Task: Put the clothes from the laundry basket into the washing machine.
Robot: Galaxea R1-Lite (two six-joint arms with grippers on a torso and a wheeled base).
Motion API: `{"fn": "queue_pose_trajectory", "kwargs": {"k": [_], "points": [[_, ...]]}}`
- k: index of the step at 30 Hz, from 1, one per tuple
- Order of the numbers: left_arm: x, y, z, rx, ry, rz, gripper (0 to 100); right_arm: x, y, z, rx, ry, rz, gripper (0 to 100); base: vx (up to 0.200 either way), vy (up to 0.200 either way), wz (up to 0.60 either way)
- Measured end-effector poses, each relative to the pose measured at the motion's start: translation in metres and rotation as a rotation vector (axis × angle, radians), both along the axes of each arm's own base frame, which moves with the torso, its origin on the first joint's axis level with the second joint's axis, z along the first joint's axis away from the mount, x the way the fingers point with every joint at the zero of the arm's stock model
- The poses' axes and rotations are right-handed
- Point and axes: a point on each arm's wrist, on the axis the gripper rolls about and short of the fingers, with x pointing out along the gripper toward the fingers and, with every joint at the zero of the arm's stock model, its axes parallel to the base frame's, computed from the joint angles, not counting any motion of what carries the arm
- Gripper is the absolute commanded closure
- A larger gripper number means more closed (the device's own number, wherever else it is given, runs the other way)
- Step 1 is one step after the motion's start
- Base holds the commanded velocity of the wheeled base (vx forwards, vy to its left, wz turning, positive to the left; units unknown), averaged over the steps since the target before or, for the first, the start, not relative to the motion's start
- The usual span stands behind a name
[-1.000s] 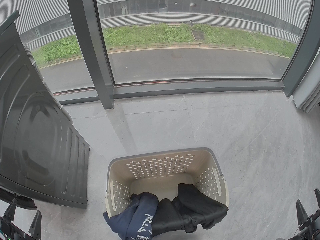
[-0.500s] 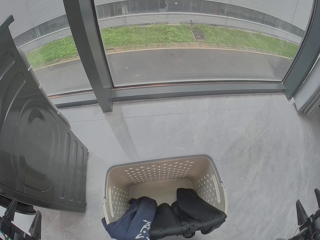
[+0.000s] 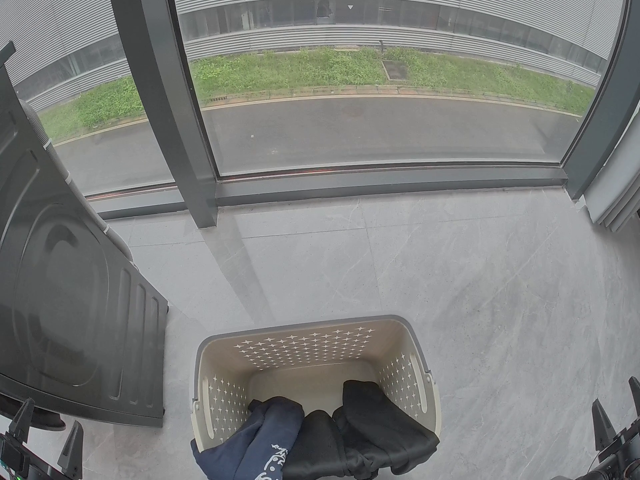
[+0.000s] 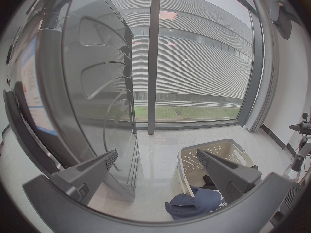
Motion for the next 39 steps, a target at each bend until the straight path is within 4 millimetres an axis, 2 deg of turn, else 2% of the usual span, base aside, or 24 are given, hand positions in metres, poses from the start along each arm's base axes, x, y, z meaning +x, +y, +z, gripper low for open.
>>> {"fn": "queue_pose_trajectory", "kwargs": {"k": [4,10,39], "points": [[0.0,0.0,0.0,0.0,0.0,0.0,0,0.0,0.0,0.0,0.0,0.0,0.0,0,0.0,0.0,0.0],[0.0,0.0,0.0,0.0,0.0,-0.001,0,0.0,0.0,0.0,0.0,0.0,0.0,0,0.2,0.0,0.0],[0.0,0.0,0.0,0.0,0.0,0.001,0,0.0,0.0,-0.0001,0.0,0.001,0.001,0,0.0,0.0,0.0]]}}
